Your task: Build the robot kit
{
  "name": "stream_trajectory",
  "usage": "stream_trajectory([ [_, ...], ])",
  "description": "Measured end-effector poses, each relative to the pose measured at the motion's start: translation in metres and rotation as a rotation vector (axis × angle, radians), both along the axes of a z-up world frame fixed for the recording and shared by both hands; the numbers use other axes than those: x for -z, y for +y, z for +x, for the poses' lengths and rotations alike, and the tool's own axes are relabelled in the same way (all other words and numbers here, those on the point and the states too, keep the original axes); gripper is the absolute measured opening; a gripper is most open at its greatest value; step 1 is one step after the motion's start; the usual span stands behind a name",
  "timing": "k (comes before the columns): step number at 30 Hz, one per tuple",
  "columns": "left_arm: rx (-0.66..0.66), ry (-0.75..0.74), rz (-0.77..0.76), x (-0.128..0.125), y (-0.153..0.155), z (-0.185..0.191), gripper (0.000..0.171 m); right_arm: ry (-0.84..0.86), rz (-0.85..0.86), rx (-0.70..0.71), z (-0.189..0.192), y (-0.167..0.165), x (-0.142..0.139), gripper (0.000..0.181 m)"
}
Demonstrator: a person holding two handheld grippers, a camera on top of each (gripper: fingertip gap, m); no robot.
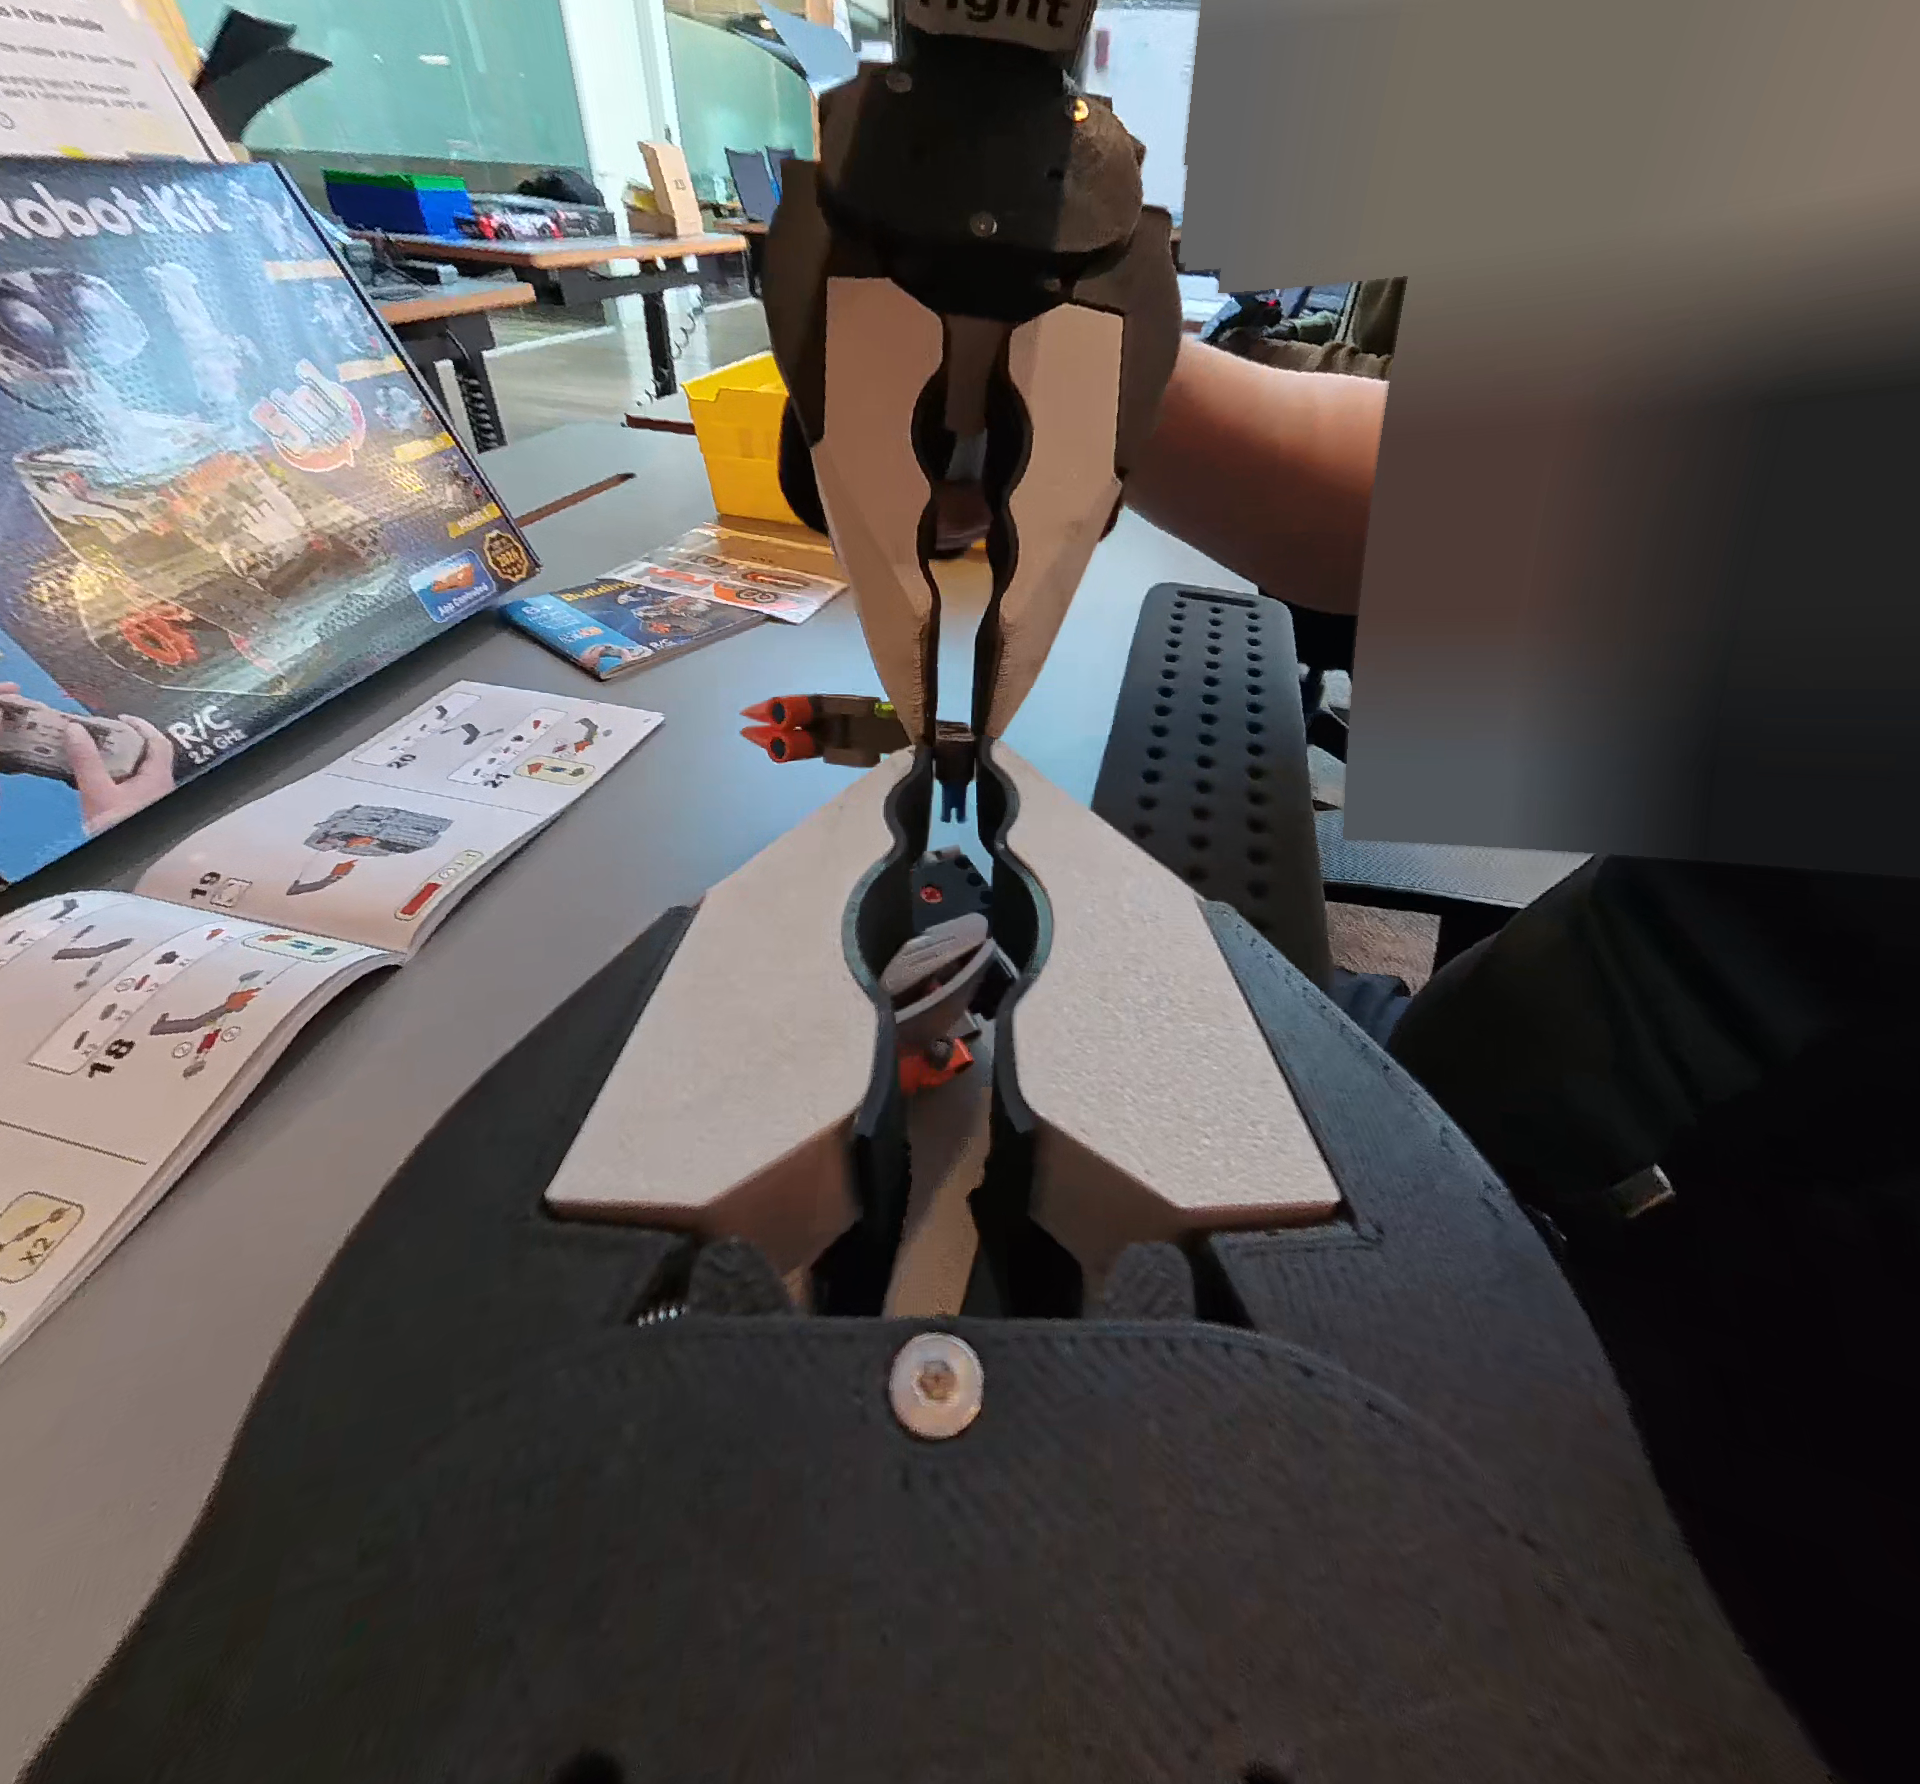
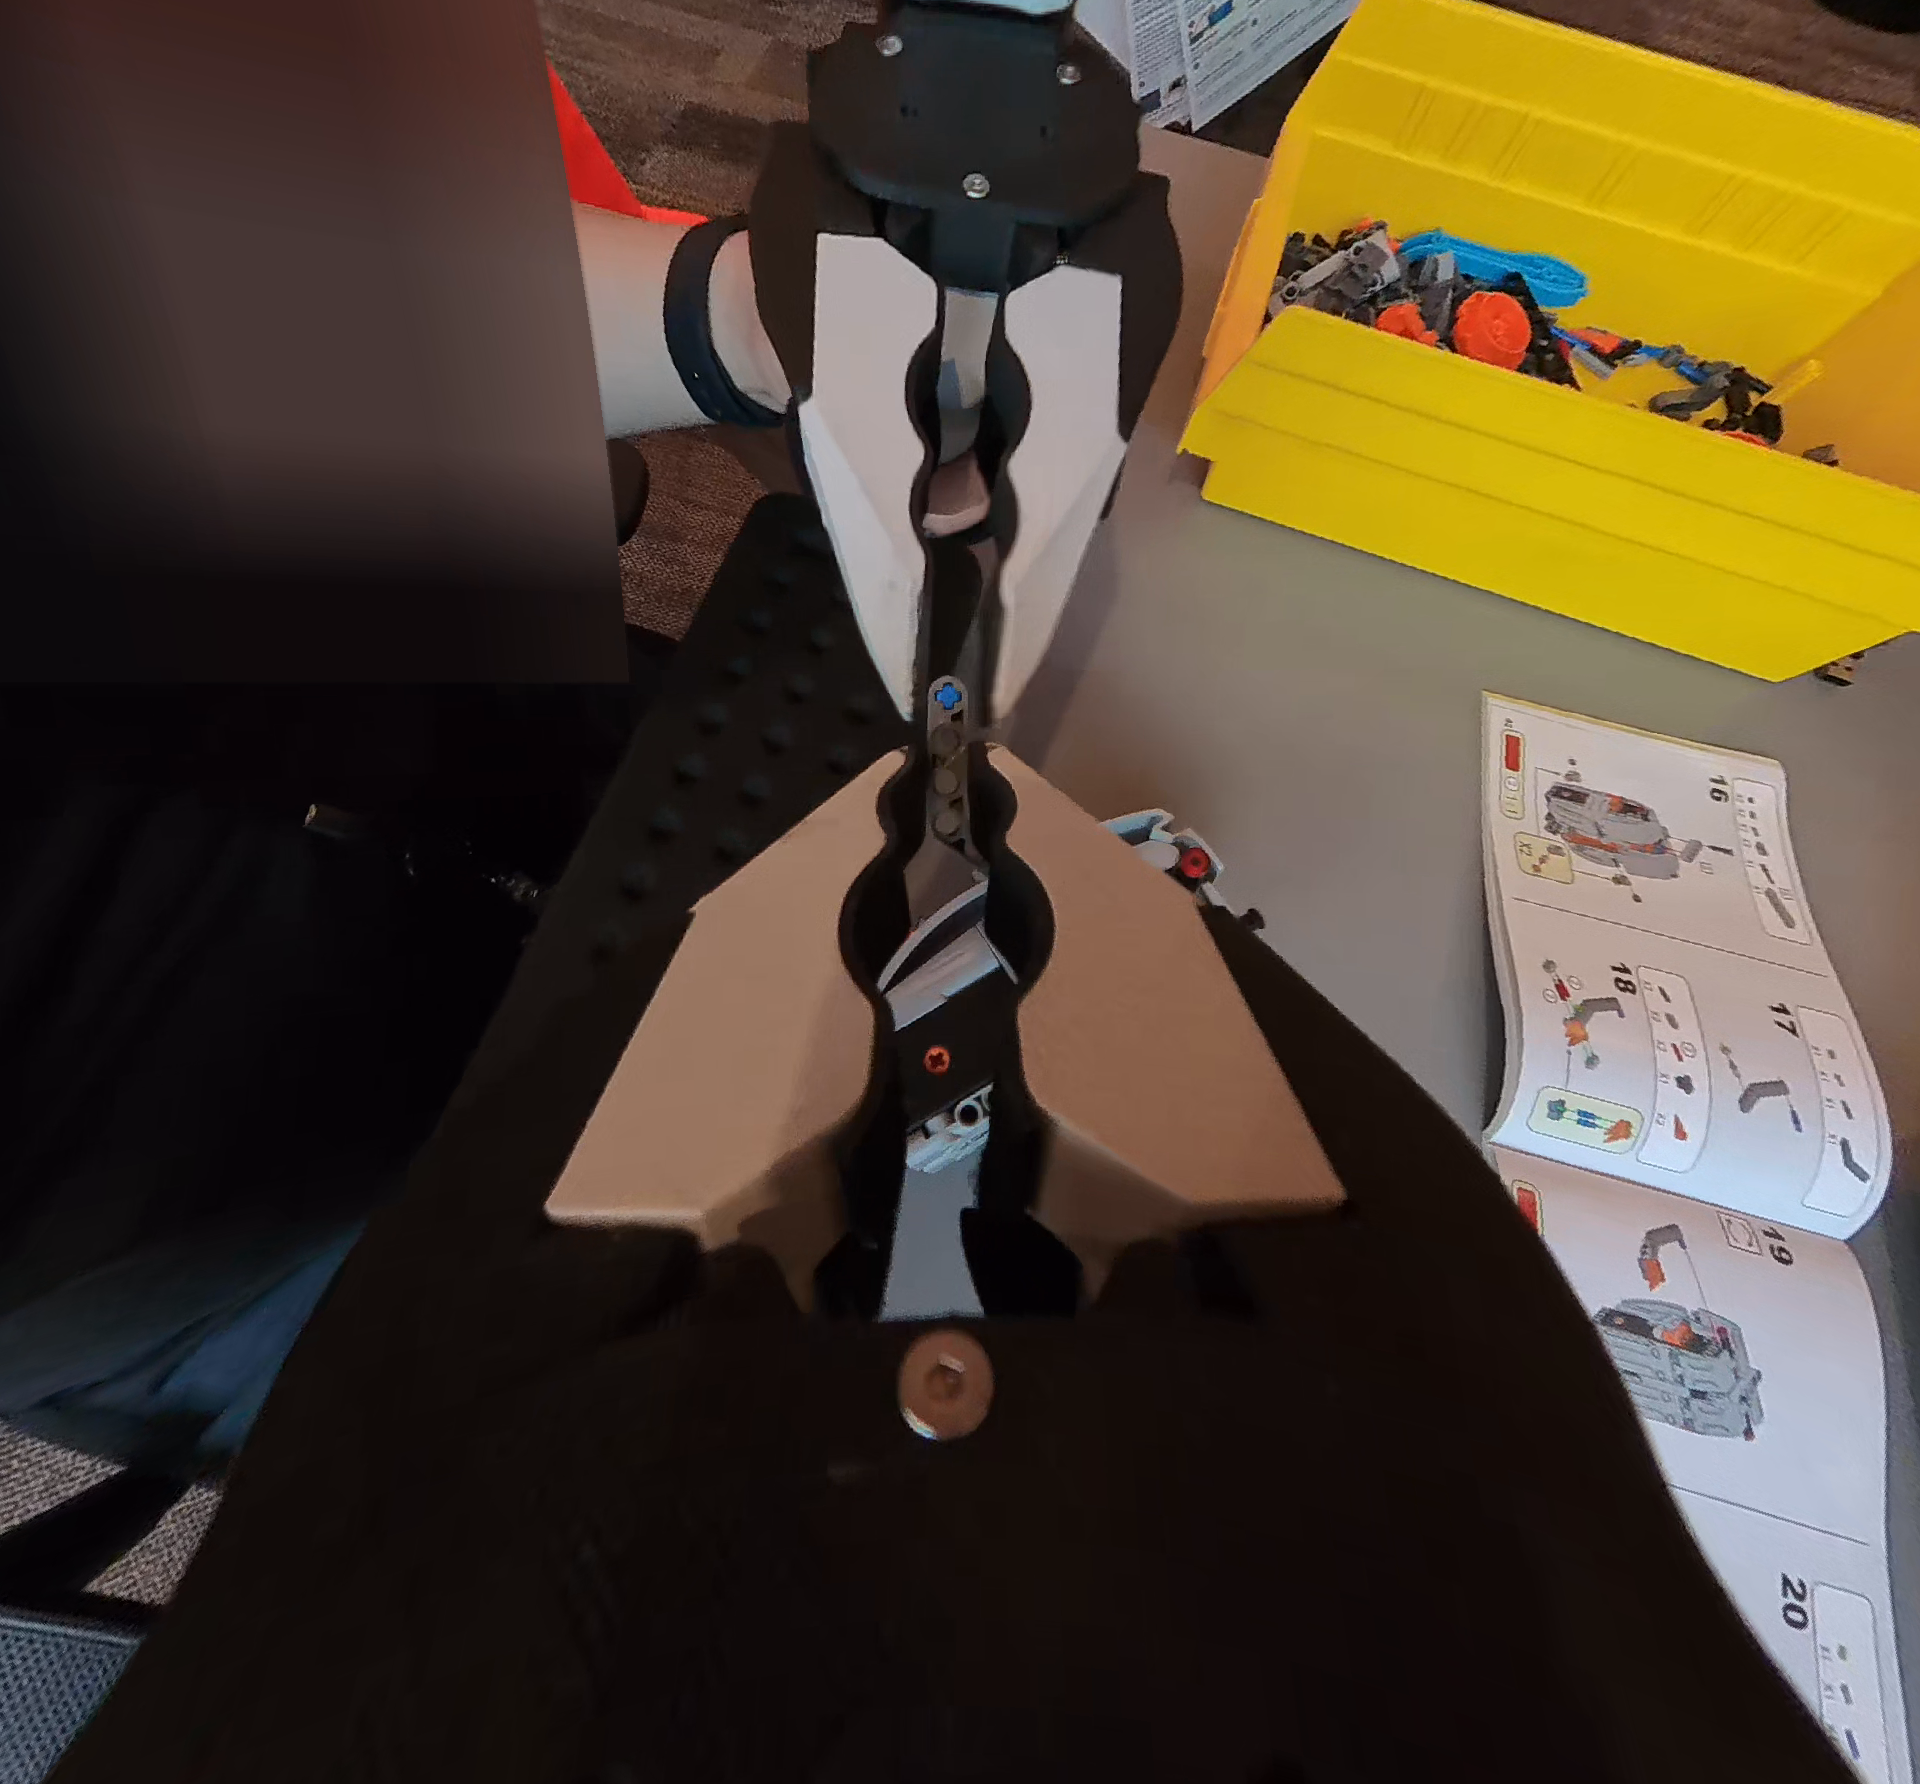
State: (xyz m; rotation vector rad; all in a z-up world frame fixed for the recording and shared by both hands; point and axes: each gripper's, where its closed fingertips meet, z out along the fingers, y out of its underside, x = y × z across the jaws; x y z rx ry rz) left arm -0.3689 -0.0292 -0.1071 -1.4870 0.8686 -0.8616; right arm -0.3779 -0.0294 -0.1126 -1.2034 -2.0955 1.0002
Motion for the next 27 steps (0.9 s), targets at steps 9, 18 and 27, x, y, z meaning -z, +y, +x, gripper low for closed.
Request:
stream_trajectory([
  [9,-0.04,0.061,0.005,0.013,0.001,-0.004,0.01,-0.02,0.031,0.004,-0.002,0.0,0.005,0.008],
  [18,-0.034,0.092,0.033,0.014,-0.002,-0.002,0.002,0.003,-0.014,-0.003,-0.007,-0.004,-0.002,0.019],
  [27,-0.027,0.081,0.044,0.012,-0.006,-0.001,0.002,-0.03,-0.041,-0.036,-0.009,-0.01,0.002,0.008],
])
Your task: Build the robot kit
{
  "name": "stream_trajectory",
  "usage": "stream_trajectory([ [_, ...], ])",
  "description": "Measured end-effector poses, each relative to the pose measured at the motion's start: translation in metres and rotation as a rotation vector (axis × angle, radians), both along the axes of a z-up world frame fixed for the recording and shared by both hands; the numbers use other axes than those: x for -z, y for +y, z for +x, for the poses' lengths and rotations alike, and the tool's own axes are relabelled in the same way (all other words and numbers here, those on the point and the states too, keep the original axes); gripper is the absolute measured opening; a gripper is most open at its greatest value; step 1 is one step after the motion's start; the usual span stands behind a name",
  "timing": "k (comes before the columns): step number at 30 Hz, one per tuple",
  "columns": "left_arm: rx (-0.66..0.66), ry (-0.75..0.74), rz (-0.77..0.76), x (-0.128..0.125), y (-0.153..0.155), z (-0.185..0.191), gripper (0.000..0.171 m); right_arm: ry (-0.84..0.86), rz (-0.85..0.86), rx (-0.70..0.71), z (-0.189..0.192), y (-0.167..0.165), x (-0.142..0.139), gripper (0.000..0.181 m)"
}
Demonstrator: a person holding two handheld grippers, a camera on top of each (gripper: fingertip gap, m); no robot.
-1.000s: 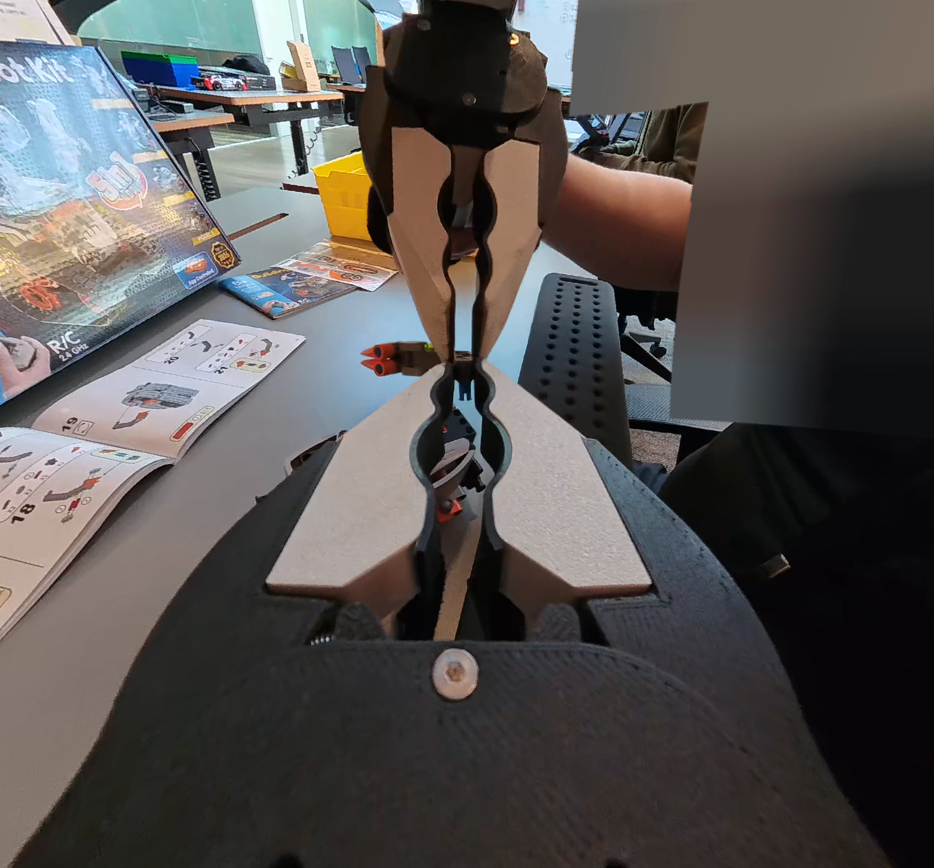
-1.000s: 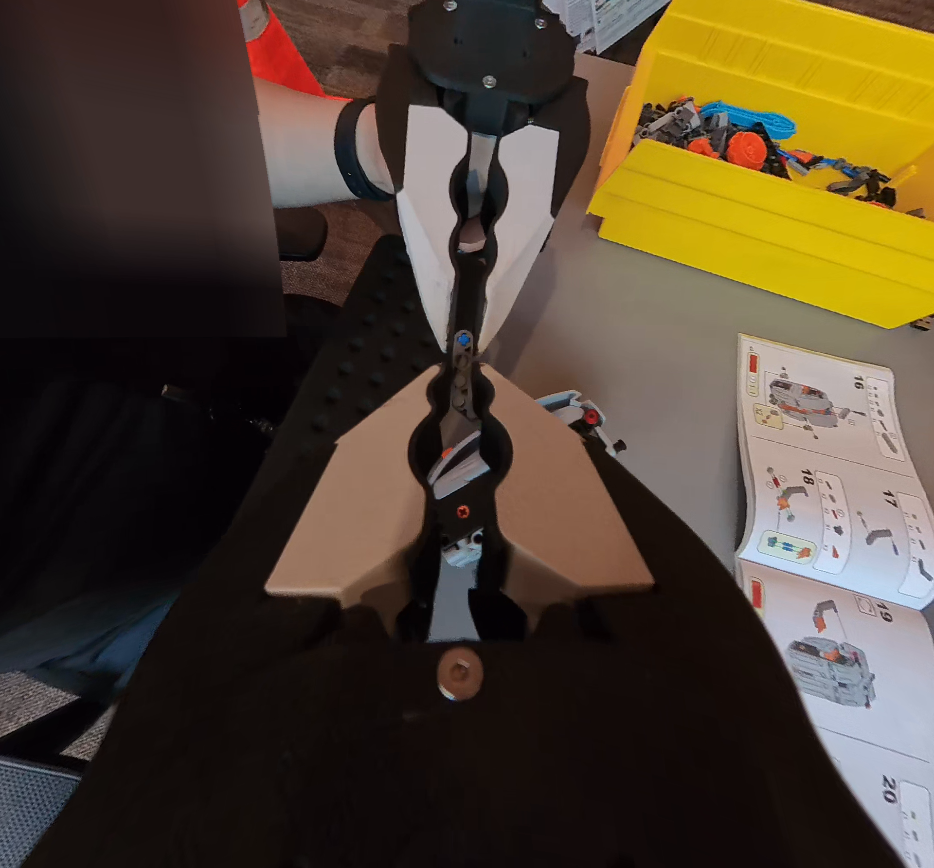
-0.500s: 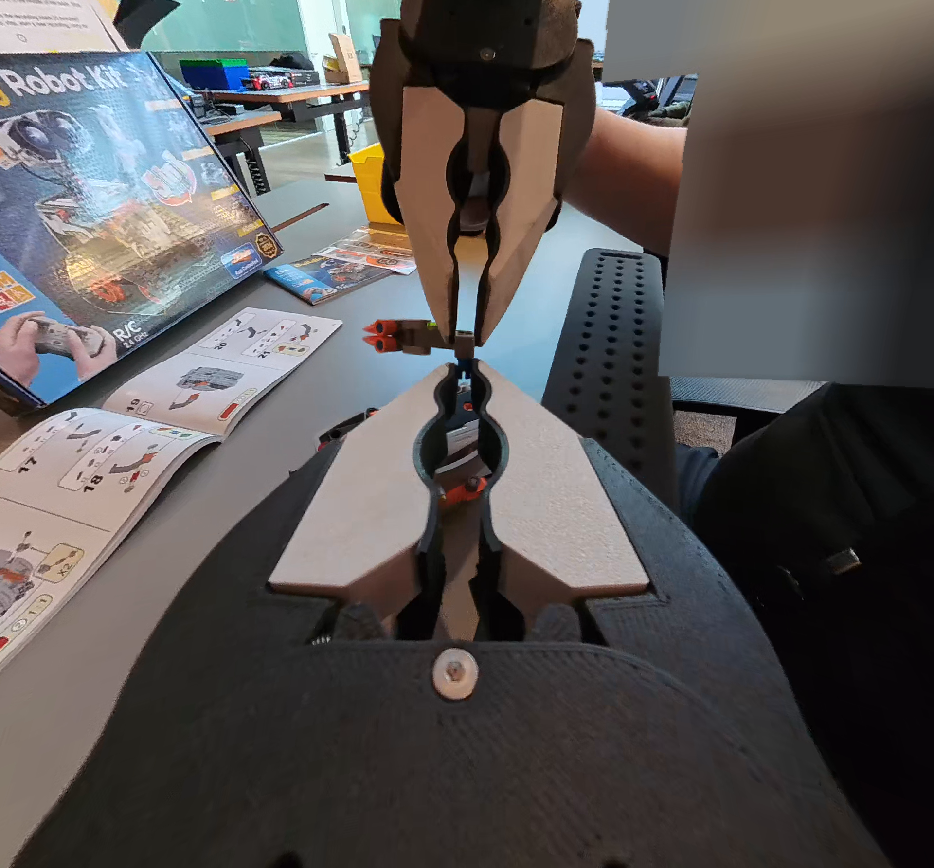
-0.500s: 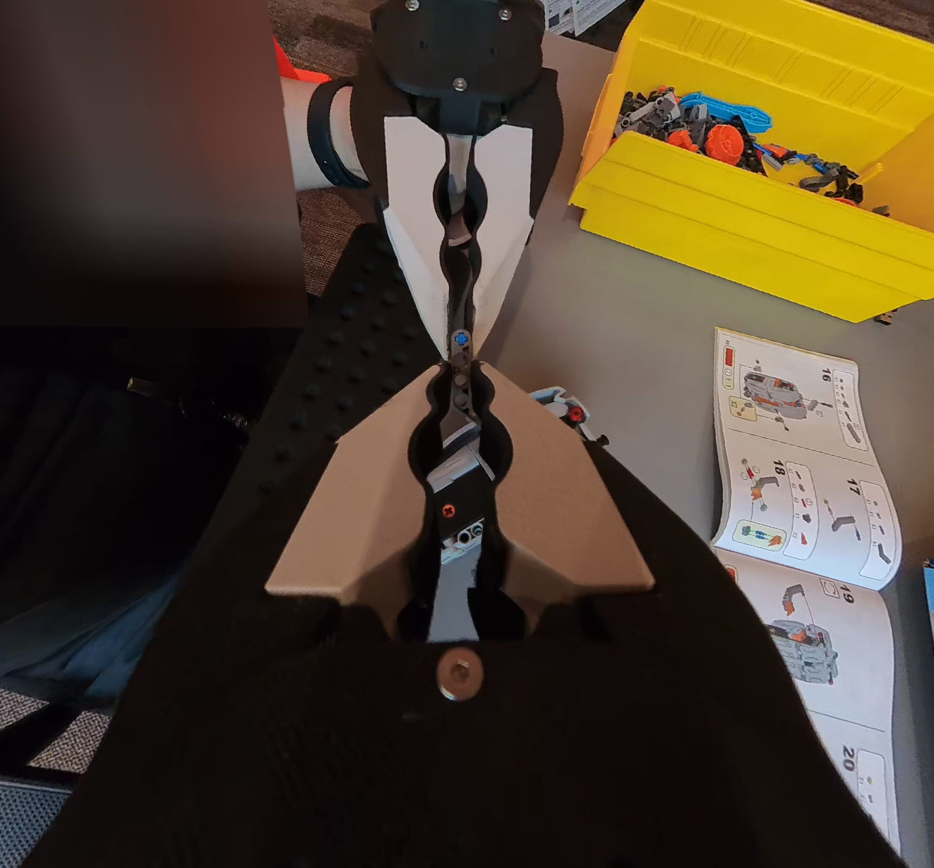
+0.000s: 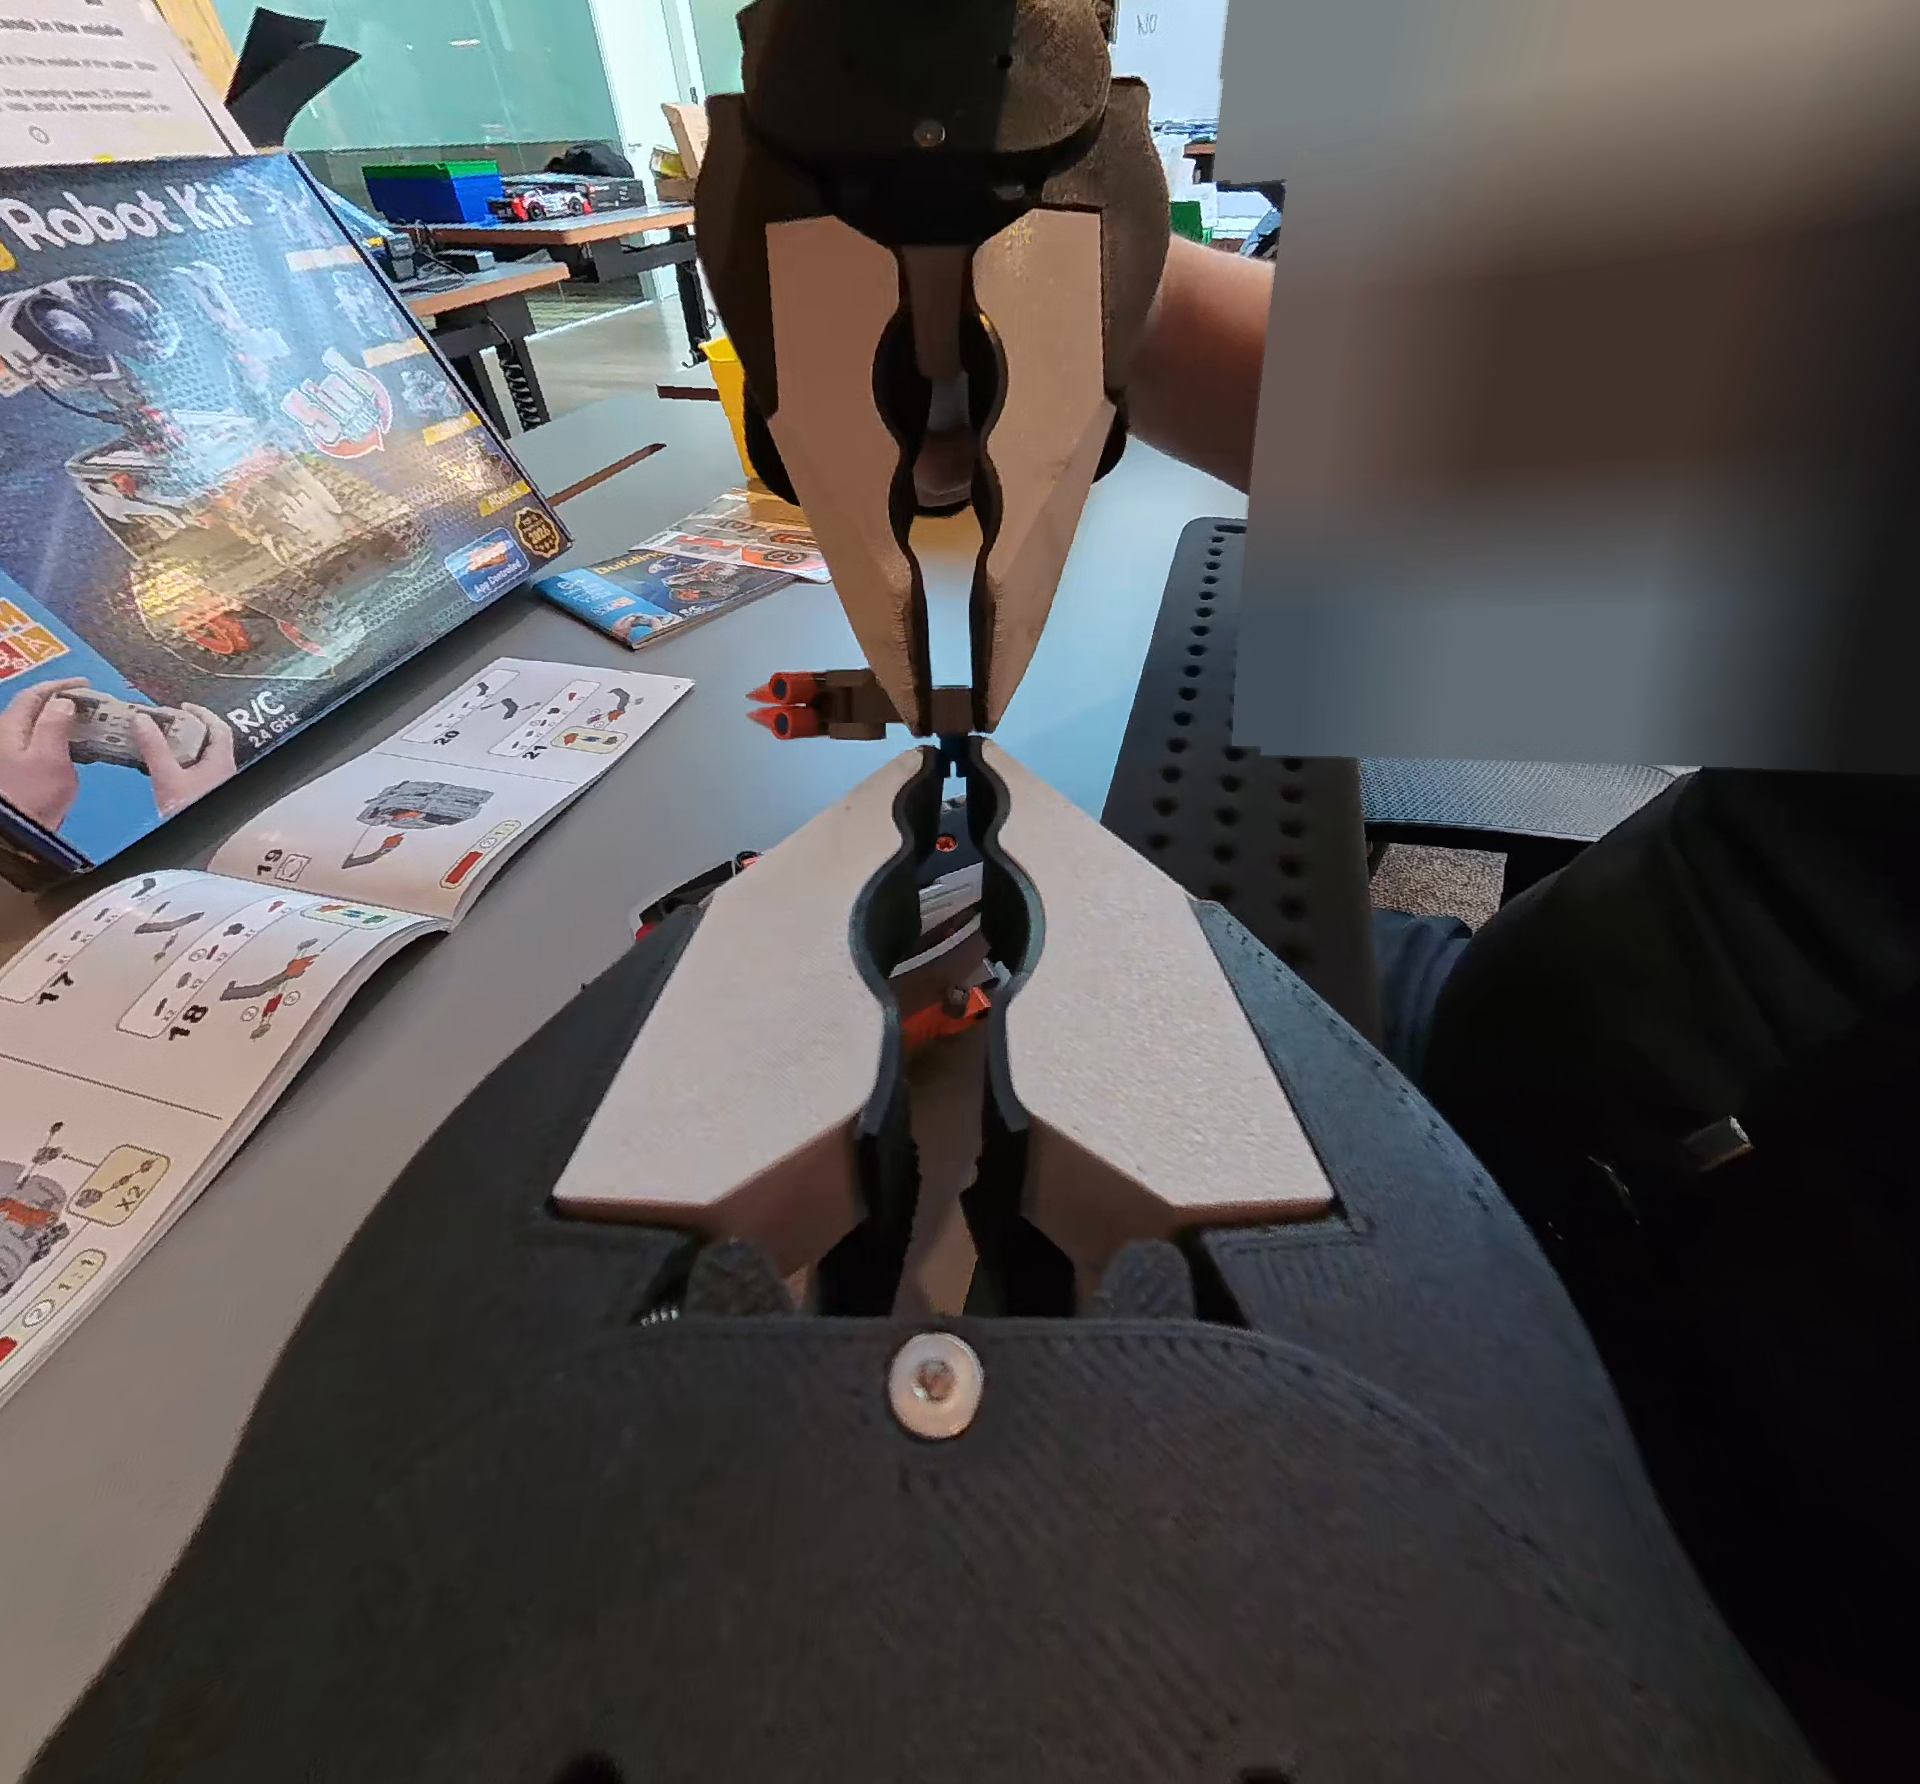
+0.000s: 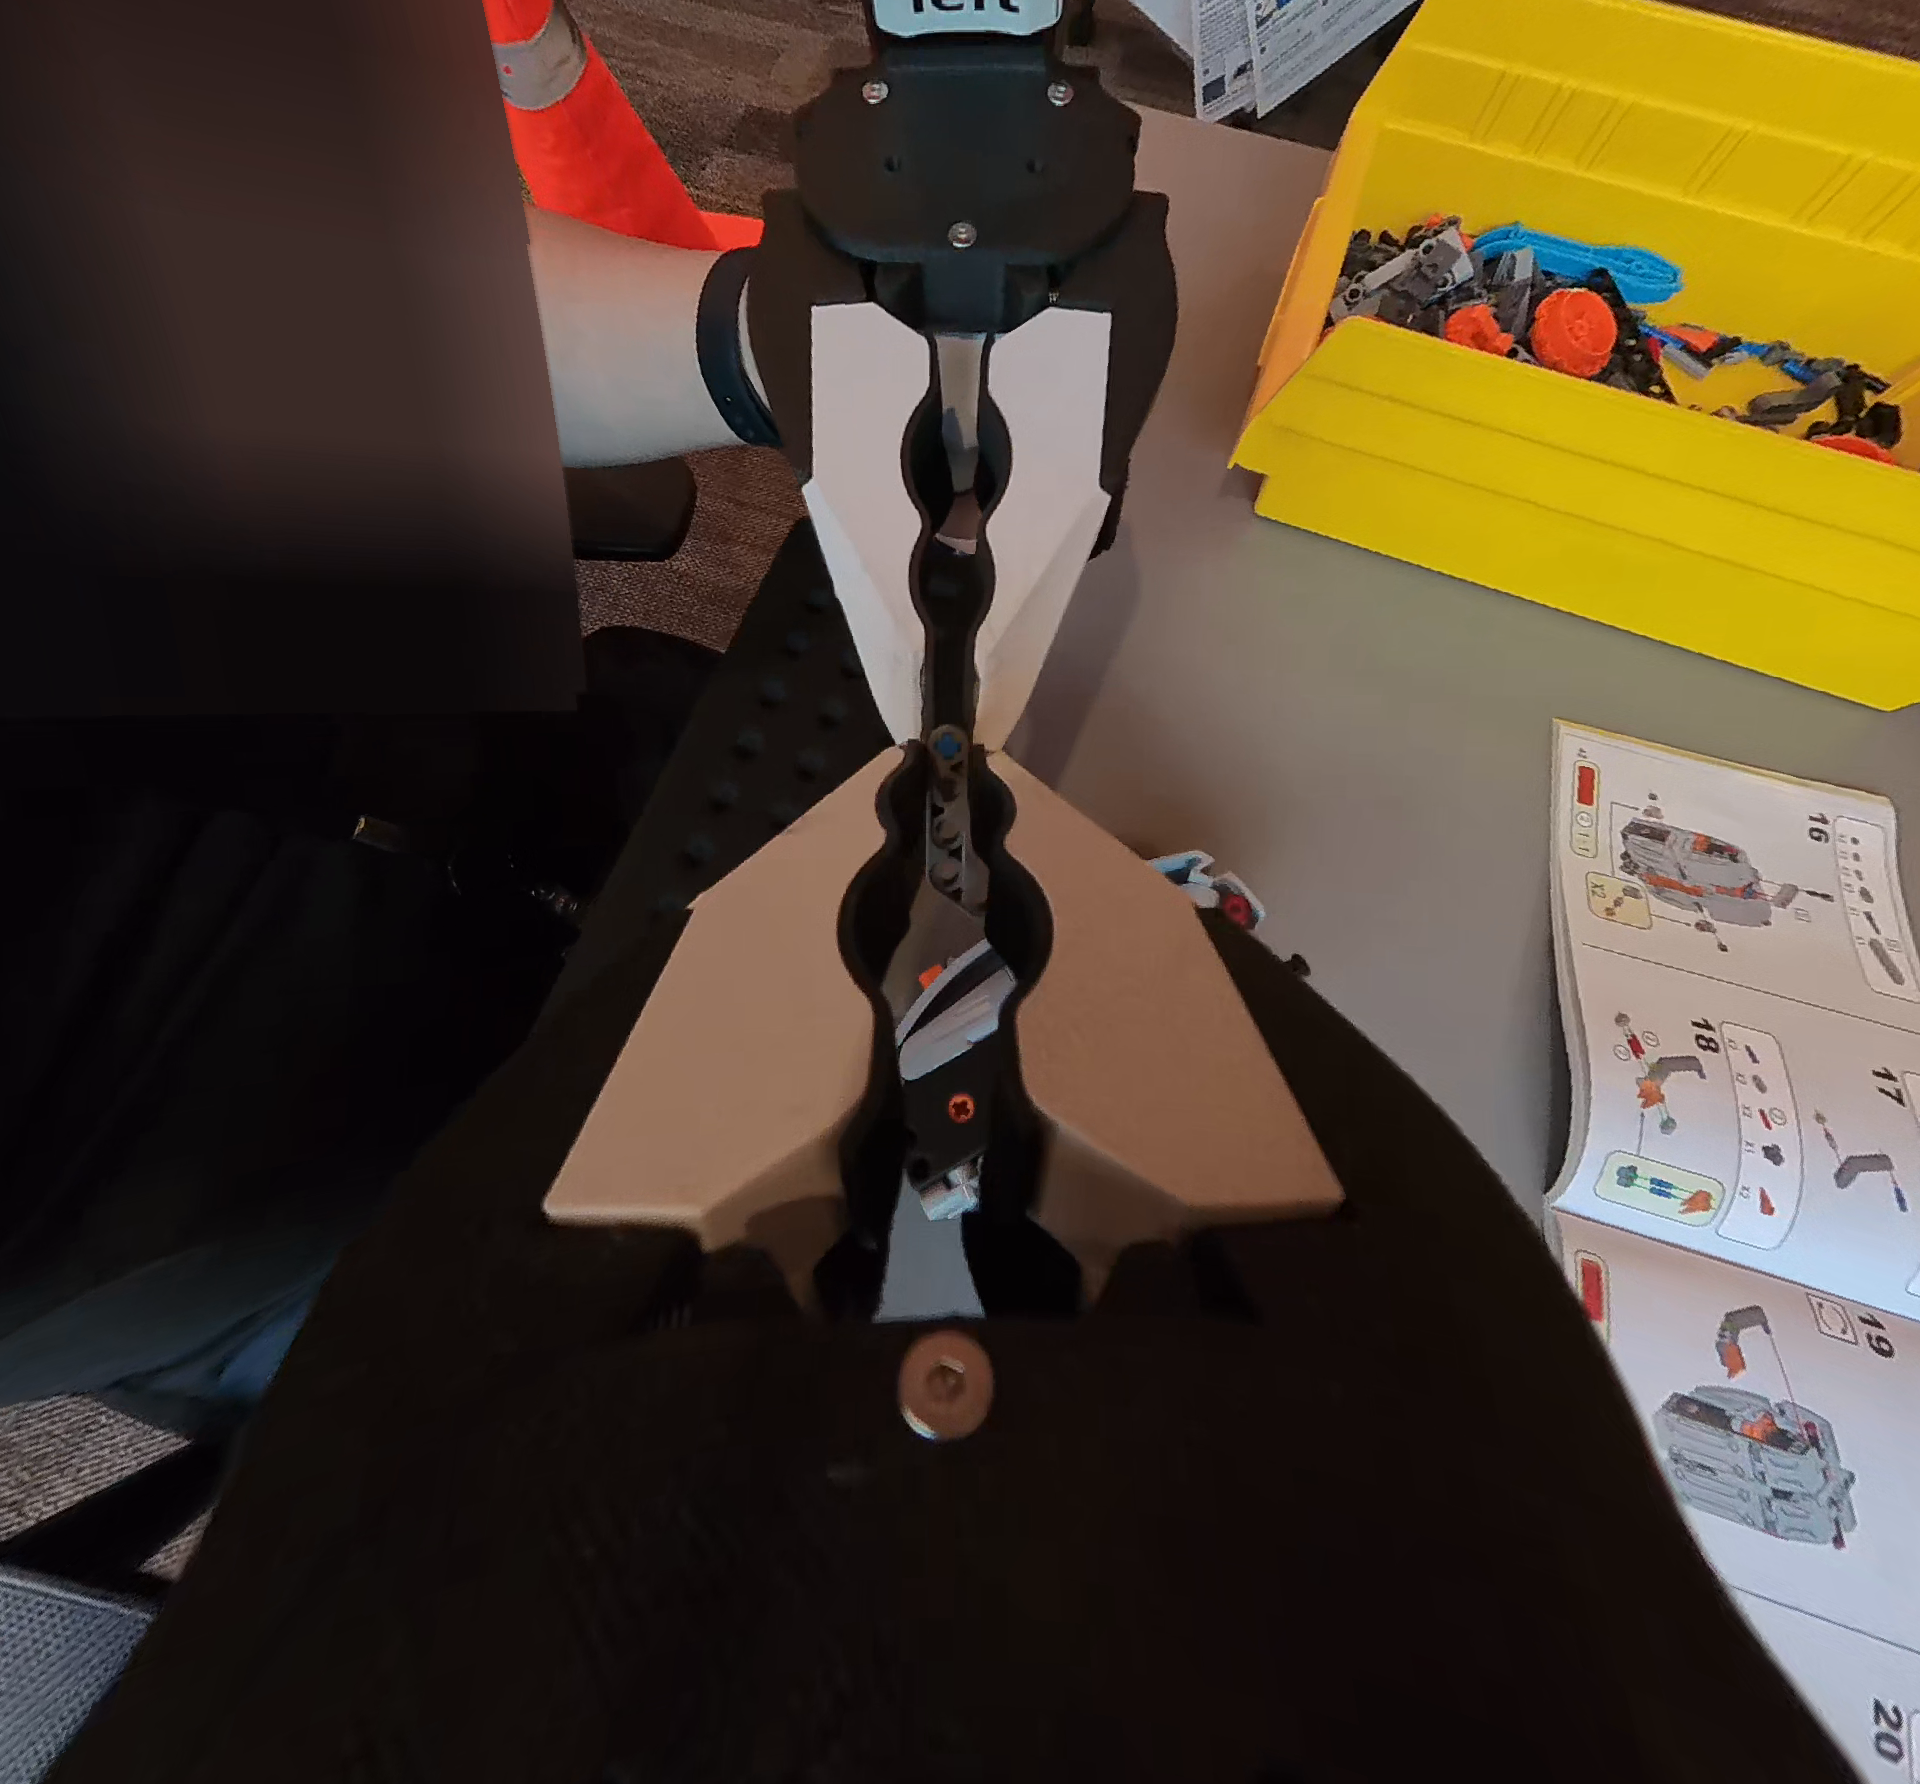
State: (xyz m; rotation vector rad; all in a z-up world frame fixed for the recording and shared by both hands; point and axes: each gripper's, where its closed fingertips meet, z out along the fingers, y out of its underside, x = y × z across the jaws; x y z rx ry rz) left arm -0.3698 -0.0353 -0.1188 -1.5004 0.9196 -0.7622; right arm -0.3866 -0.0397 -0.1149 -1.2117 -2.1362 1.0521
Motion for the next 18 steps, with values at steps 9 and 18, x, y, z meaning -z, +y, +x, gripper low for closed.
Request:
stream_trajectory([
  [9,-0.015,0.009,0.008,0.0017,0.0015,-0.0014,0.002,0.002,-0.061,0.016,-0.0005,-0.0004,0.0029,0.013],
  [18,-0.017,0.018,0.009,0.0031,0.0011,-0.0023,0.002,0.012,-0.138,0.028,-0.0027,-0.0005,0.0029,0.01],
])
